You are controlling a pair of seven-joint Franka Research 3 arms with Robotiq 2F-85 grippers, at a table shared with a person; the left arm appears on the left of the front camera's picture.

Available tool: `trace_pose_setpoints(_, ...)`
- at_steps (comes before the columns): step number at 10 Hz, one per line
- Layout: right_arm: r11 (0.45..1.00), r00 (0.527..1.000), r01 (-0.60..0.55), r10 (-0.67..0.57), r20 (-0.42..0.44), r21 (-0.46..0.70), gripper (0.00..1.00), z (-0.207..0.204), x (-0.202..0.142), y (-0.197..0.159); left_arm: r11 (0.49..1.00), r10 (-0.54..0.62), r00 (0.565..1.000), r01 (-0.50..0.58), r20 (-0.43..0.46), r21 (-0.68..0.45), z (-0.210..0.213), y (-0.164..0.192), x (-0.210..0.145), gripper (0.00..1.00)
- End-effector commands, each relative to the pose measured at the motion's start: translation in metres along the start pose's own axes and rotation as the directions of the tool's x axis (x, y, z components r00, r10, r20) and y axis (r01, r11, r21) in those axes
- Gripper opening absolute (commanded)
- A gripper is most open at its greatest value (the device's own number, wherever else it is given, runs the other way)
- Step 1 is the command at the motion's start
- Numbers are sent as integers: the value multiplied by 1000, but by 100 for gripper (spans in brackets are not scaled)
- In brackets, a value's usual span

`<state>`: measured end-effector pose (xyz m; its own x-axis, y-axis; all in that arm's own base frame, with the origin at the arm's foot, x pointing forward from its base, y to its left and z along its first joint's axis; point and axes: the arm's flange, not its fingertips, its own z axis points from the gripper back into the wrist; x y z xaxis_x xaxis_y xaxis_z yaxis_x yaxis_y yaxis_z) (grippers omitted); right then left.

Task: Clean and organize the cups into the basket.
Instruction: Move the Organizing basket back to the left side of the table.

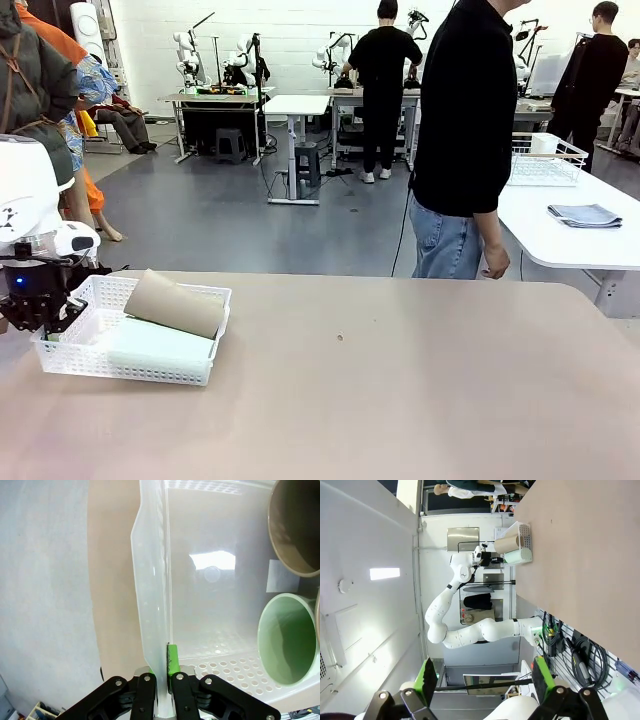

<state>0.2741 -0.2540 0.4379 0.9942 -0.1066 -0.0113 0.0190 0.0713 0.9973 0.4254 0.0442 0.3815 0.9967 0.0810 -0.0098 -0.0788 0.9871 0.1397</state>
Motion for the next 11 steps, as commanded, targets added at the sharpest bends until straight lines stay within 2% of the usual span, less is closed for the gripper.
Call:
trace_pose_setpoints(1, 1000, 1000, -11, 11, -3, 11, 100, -1, -2, 0, 1000, 0, 1000, 0, 0, 0, 0, 0, 0, 5)
trace_pose_setpoints(2, 1000, 1000, -11, 11, -3, 11, 100, -1, -2, 0, 996, -92, 995, 92, -46, 11, -7, -3, 5, 5)
trace_pose_setpoints(7, 1000, 1000, -11, 11, -3, 11, 100, -1, -2, 0, 984, -175, 983, 177, -54, 34, -24, 5, 16, 5)
trace_pose_setpoints(8, 1000, 1000, -11, 11, -3, 11, 100, -1, -2, 0, 984, -174, 984, 175, -47, 20, -23, 7, 18, 57)
trace_pose_setpoints(9, 1000, 1000, -11, 11, -3, 11, 100, -1, -2, 0, 984, -175, 984, 176, -45, 20, -22, 8, 18, 65)
trace_pose_setpoints(10, 1000, 1000, -11, 11, -3, 11, 100, -1, -2, 0, 985, -173, 984, 174, -41, 19, -21, 9, 17, 100)
trace_pose_setpoints(11, 1000, 1000, -11, 11, -3, 11, 100, -1, -2, 0, 988, -151, 988, 151, -37, 20, -19, 11, 16, 100)
